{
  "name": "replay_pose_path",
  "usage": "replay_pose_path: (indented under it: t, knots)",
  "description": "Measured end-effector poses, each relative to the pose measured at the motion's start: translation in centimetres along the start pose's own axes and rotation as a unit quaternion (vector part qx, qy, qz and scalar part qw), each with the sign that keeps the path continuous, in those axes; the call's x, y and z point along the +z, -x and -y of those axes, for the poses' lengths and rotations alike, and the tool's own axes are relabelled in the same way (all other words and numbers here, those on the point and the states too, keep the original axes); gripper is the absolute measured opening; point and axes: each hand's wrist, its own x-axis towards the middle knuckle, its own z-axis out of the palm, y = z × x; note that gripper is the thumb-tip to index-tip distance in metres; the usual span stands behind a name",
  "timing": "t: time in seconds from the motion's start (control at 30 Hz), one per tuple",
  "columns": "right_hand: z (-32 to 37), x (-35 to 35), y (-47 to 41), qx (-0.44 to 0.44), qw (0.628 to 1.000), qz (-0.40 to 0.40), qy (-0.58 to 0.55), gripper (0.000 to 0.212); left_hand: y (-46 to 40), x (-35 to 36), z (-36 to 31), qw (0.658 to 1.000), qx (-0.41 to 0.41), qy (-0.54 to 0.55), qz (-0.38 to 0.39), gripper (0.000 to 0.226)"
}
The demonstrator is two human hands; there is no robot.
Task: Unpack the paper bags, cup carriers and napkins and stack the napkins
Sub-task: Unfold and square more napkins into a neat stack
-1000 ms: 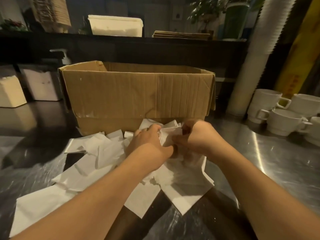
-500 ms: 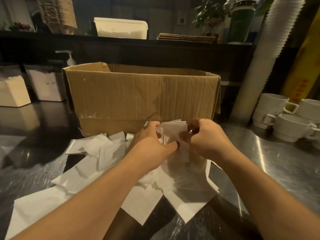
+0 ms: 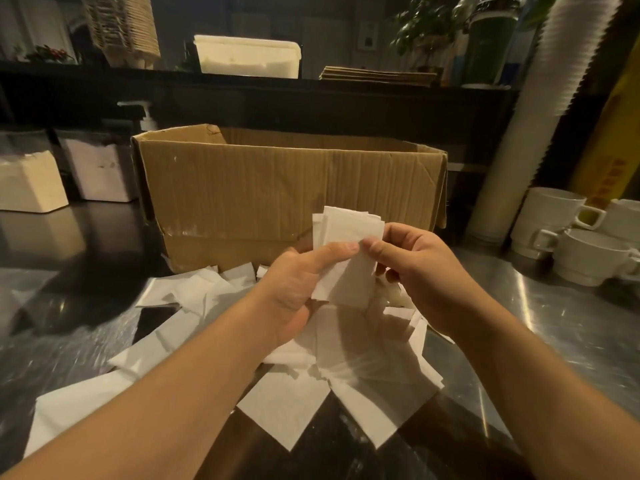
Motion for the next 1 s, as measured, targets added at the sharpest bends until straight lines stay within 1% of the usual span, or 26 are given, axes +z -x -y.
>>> replay_pose_path:
  t: [0.03, 0.07, 0.13, 0.2, 0.3, 0.37, 0.43, 0.53, 0.6, 0.77, 0.9, 1.0]
  knots:
    - [0.0, 0.0, 0.0, 0.004, 1.0, 0.007, -0.003, 0.022, 0.2, -0.1, -0.1, 0.999, -0.008, 0.003, 0.04, 0.036]
    - [0.1, 0.0, 0.0, 0.008, 1.0, 0.012, -0.009, 0.022, 0.4, -0.1, -0.1, 0.997, -0.014, 0.006, 0.078, 0.03]
    - [0.2, 0.2, 0.1, 0.008, 1.0, 0.012, -0.013, 0.019, 0.6, -0.3, -0.3, 0.993, -0.025, 0.009, 0.116, 0.034]
    - [0.2, 0.5, 0.2, 0.002, 1.0, -0.007, 0.008, 0.018, 0.7, -0.2, -0.4, 0.992, -0.038, 0.013, 0.118, 0.038]
    - [0.0, 0.9, 0.2, -0.008, 0.998, -0.055, 0.042, 0.013, 0.8, 0.0, -0.4, 0.994, -0.054, -0.003, 0.096, 0.031]
    - [0.0, 1.1, 0.2, -0.015, 0.996, -0.082, 0.038, 0.012, 0.7, 0.0, -0.4, 0.995, -0.065, -0.017, 0.075, 0.029]
    - [0.0, 1.0, 0.2, -0.031, 0.994, -0.095, 0.035, 0.011, 0.5, -0.2, -0.2, 0.994, -0.079, -0.018, 0.076, 0.033]
    - [-0.1, 1.0, 0.2, -0.04, 0.995, -0.084, 0.027, 0.009, 0.3, -0.4, -0.1, 0.991, -0.097, -0.007, 0.095, 0.049]
    - [-0.2, 1.1, 0.2, -0.034, 0.996, -0.077, 0.023, 0.007, 0.3, -0.5, -0.1, 0.989, -0.1, -0.013, 0.111, 0.05]
    - [-0.3, 1.2, 0.0, -0.031, 0.996, -0.078, 0.03, 0.006, 0.4, -0.6, -0.2, 0.988, -0.095, -0.026, 0.116, 0.053]
    - [-0.3, 1.0, -0.1, -0.01, 0.996, -0.062, 0.064, 0.025, 0.6, -0.6, 0.0, 0.987, -0.091, -0.058, 0.123, 0.048]
    - [-0.1, 0.9, 0.1, -0.002, 0.998, -0.03, 0.047, 0.028, 0.6, -0.8, 0.1, 0.984, -0.098, -0.079, 0.128, 0.051]
